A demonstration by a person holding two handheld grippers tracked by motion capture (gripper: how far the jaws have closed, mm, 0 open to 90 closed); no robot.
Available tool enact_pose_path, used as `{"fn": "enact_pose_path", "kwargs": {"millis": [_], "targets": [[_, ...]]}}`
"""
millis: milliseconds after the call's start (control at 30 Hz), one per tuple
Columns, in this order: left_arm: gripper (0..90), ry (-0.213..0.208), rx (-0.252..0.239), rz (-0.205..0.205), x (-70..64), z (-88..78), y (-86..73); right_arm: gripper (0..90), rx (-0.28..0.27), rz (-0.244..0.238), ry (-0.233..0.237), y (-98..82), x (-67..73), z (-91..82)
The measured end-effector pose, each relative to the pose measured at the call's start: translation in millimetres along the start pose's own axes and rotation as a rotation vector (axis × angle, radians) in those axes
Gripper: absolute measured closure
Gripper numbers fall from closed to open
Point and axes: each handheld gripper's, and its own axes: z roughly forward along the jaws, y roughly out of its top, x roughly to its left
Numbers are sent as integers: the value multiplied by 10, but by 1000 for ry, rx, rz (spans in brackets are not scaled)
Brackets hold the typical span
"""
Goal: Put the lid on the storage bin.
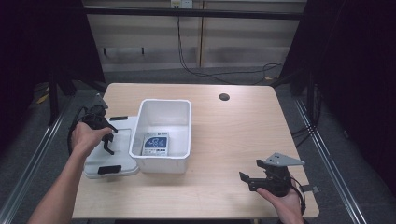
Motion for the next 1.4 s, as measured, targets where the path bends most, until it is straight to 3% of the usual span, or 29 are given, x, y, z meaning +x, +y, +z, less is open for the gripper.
{"fn": "enact_pose_path", "kwargs": {"millis": [300, 500, 833, 1400], "targets": [[815, -19, 0, -5, -28, 15, 11, 178, 8, -9, 0, -1, -5, 9], [824, -10, 9, 0, -58, 6, 24, 178, 7, -3, -5, -2, -3, 3], [835, -11, -2, -31, -56, 5, 25, 176, 8, -12, -1, -2, -4, 8], [846, -31, -9, -7, 32, -138, -17, 172, 8, -7, 4, 0, -6, 9]]}}
